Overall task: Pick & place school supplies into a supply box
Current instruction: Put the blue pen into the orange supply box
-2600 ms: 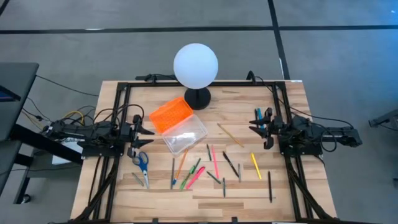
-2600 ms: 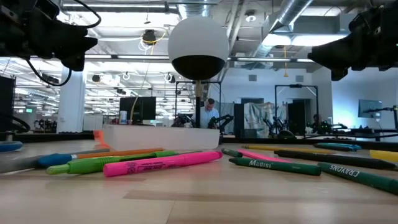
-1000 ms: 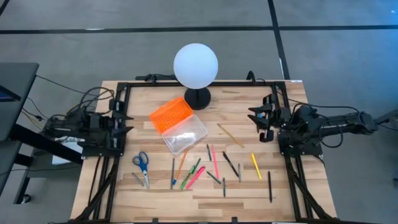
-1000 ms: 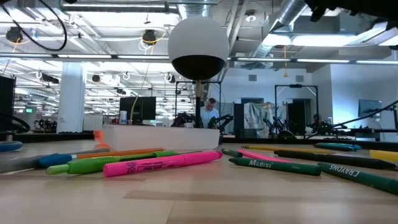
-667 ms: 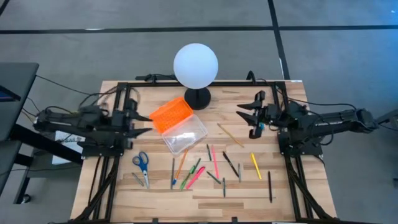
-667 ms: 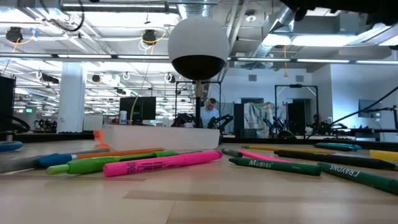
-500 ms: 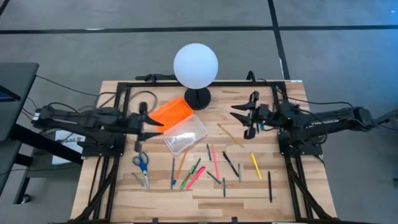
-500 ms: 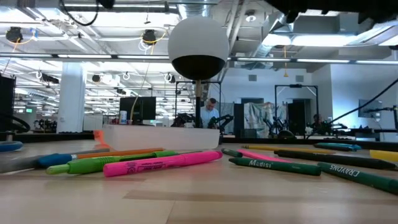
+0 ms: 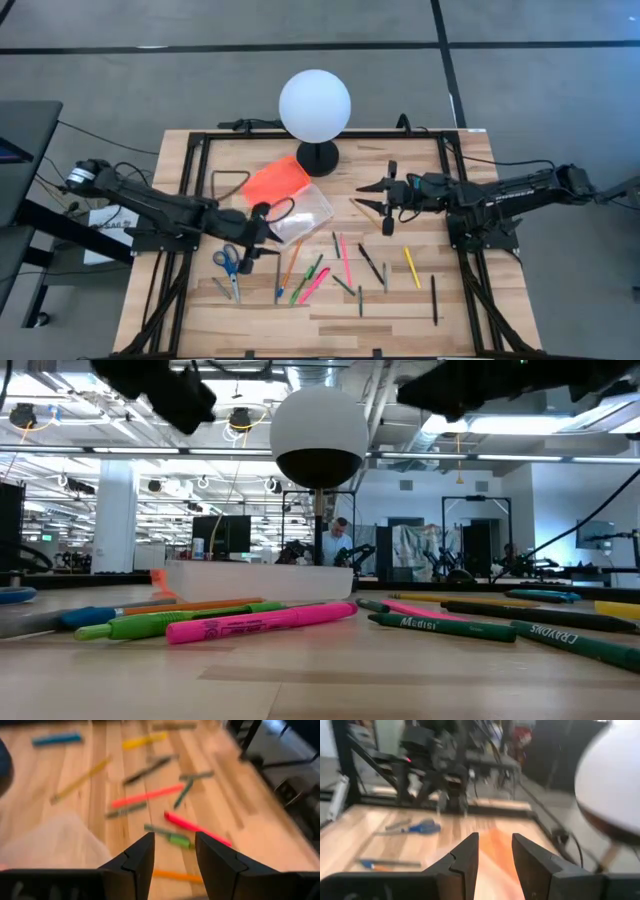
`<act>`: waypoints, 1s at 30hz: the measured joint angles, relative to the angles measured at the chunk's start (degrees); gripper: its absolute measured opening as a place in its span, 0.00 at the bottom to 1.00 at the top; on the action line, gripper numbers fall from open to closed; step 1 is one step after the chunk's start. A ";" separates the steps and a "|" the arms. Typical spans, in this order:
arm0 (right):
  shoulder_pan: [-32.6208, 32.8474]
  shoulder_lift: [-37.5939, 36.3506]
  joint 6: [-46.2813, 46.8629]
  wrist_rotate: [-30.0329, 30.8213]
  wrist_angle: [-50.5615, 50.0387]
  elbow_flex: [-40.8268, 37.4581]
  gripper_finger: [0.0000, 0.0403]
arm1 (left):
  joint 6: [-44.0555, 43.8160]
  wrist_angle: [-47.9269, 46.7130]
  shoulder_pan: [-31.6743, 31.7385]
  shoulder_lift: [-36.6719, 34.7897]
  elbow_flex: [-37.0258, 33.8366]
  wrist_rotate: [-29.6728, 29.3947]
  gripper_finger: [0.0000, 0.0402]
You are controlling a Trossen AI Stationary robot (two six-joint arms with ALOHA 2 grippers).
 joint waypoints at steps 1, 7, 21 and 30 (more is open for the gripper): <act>-0.17 0.00 1.31 0.82 -1.85 0.00 0.28 | -0.51 -0.53 -1.00 1.20 -0.20 -0.66 0.34; -1.06 3.72 9.19 1.46 -7.49 0.00 0.28 | -0.63 2.84 -6.40 9.05 -1.03 -4.97 0.34; -3.67 6.17 38.94 21.17 -43.28 2.82 0.28 | -9.60 3.72 -16.98 20.08 -1.03 -23.85 0.34; -8.97 6.32 53.51 20.89 -66.12 5.22 0.28 | -10.01 3.22 -18.50 19.94 -1.03 -25.95 0.34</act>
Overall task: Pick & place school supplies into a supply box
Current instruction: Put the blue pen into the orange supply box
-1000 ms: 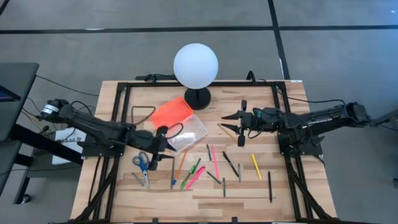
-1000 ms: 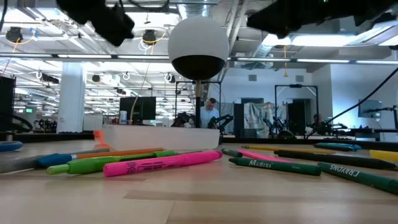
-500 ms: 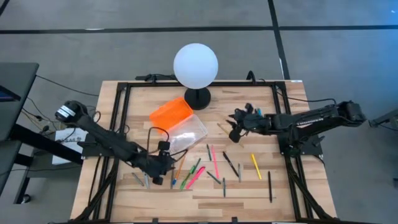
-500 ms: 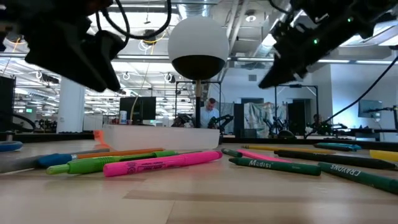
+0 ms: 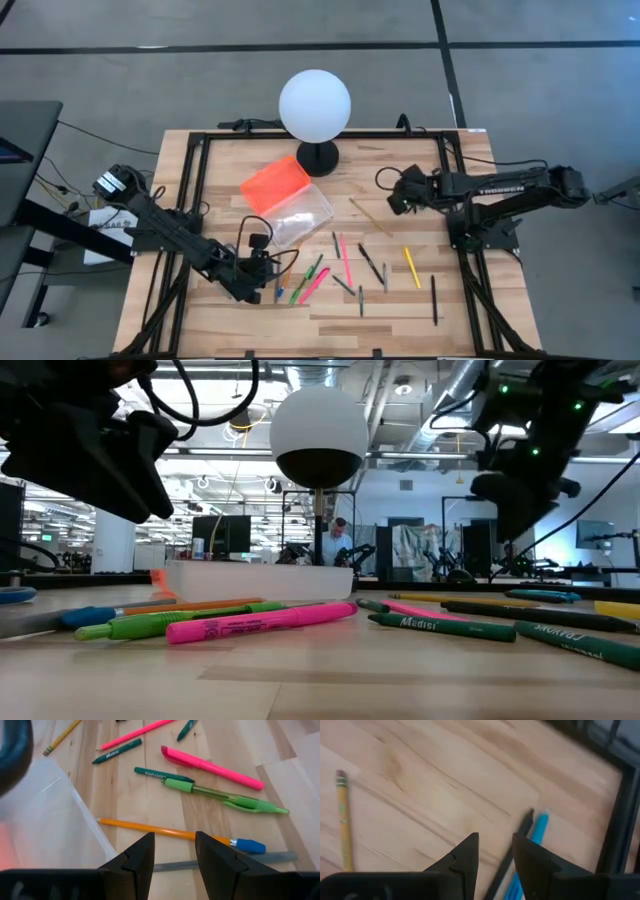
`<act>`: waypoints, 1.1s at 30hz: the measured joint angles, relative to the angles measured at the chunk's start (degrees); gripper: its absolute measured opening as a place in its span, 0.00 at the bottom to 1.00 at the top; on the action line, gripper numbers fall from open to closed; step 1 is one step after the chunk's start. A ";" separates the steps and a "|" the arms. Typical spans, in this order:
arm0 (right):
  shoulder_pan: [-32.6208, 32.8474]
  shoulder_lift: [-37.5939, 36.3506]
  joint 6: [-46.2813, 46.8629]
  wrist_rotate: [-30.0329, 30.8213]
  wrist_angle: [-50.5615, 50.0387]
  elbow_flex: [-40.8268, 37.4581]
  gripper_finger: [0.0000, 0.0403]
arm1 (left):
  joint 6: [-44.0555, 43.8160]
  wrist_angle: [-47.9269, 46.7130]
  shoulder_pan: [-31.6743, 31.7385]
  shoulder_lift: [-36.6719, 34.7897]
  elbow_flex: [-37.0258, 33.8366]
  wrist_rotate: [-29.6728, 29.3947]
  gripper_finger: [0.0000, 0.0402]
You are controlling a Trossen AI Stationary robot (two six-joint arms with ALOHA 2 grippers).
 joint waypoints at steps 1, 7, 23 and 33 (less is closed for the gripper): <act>-0.89 -0.02 0.50 -1.18 -1.10 0.00 0.28 | -0.02 -0.06 0.00 0.00 0.00 -0.04 0.34; -5.20 0.41 2.99 -3.23 -6.34 0.00 0.28 | 0.02 -0.29 0.02 -0.01 0.00 -0.33 0.34; -16.58 0.39 -3.70 -8.41 -1.11 -4.86 0.28 | 0.00 -0.52 0.02 -0.02 0.00 -0.33 0.34; -21.03 1.19 -7.39 -12.20 4.41 -7.57 0.28 | -0.04 -0.70 0.02 -0.04 0.00 -0.42 0.34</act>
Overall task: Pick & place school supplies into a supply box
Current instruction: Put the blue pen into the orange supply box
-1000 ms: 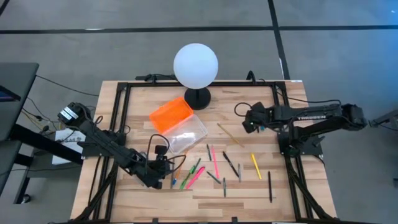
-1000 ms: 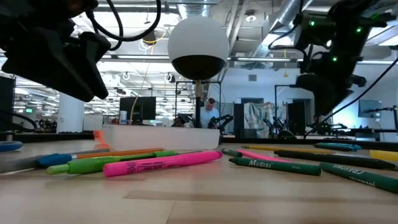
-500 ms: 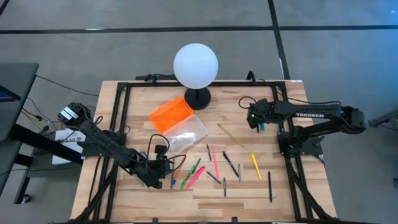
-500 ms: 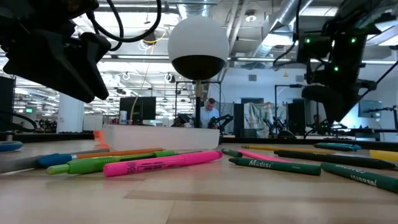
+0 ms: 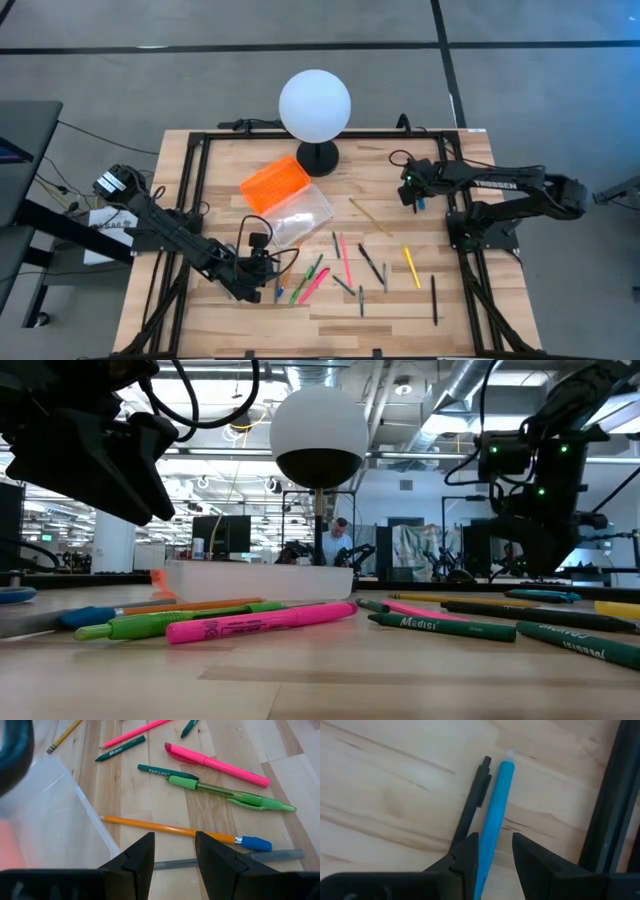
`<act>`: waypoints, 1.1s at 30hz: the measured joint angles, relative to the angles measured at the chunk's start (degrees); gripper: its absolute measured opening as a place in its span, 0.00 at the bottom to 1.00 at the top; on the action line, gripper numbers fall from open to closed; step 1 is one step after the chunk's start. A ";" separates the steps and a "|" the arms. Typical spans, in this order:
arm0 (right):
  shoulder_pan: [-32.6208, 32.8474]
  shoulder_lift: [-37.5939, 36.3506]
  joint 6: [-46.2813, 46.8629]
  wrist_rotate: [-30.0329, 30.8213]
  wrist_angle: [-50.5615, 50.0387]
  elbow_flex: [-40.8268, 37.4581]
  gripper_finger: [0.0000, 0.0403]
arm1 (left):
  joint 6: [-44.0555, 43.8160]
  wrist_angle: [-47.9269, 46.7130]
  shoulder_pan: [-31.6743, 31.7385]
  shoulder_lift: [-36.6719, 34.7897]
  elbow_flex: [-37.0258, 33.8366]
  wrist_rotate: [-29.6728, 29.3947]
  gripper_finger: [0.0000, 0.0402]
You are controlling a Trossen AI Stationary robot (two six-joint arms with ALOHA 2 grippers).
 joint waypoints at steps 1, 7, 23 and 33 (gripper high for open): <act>-0.26 0.35 -0.04 -0.12 -0.02 -0.02 0.28 | 0.00 0.00 0.00 0.00 0.00 -0.01 0.34; -0.83 4.86 -0.20 -0.70 1.24 -0.02 0.28 | -0.01 -0.09 0.00 0.00 0.00 0.01 0.34; -2.27 13.41 -1.84 -1.98 3.43 0.35 0.26 | -2.69 -2.80 0.00 -0.02 0.00 -0.64 0.34; -2.18 13.39 -2.60 -2.85 3.76 0.33 0.07 | -3.06 -3.02 0.00 -0.02 0.00 -0.75 0.34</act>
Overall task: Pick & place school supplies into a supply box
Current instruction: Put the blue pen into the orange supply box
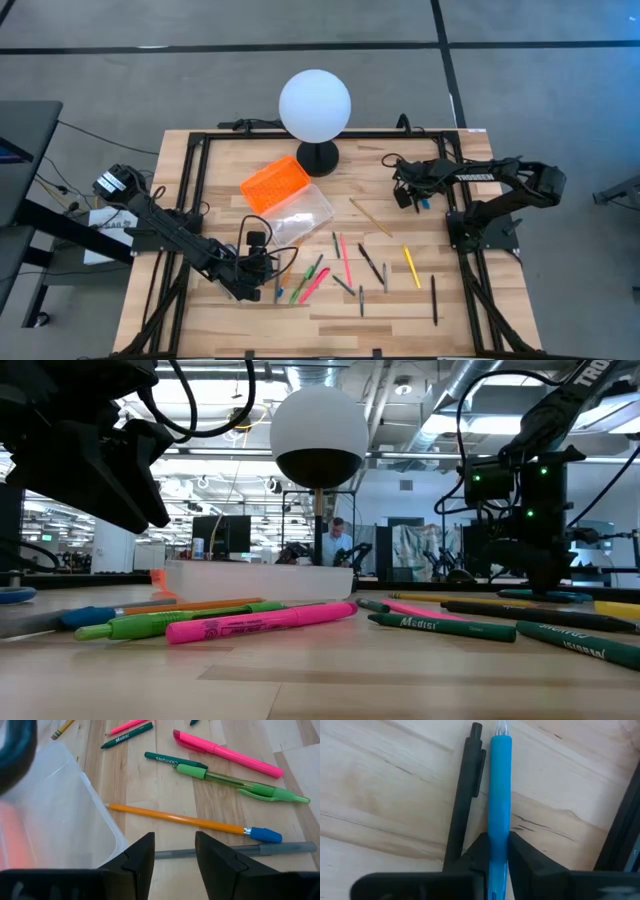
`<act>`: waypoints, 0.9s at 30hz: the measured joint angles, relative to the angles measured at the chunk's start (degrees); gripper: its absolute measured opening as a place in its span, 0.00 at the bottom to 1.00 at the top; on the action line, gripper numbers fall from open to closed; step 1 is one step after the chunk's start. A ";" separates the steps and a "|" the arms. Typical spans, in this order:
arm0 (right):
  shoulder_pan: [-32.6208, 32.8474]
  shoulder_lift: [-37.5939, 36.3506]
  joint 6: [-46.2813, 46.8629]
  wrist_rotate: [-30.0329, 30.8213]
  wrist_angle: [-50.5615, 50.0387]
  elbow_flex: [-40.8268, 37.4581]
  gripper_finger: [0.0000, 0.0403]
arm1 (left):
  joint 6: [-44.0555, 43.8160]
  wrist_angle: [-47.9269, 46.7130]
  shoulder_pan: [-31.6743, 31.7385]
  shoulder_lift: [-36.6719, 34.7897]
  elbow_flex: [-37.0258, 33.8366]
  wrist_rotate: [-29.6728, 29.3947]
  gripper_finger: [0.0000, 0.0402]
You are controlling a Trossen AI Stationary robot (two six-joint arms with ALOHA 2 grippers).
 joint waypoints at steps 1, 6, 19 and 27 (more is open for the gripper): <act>0.01 0.00 0.00 0.00 0.00 0.00 0.07 | 0.00 0.00 0.00 0.00 0.00 0.01 0.34; 0.02 0.07 -0.11 -0.10 0.04 -0.07 0.13 | 0.00 0.00 0.00 0.00 0.00 0.01 0.34; 2.52 0.39 -1.49 1.28 -0.22 0.55 0.10 | 0.00 0.00 0.00 0.00 0.00 -0.01 0.34; 2.53 0.33 -1.49 1.29 -0.09 0.59 0.14 | 0.00 0.00 0.00 0.00 0.00 -0.03 0.34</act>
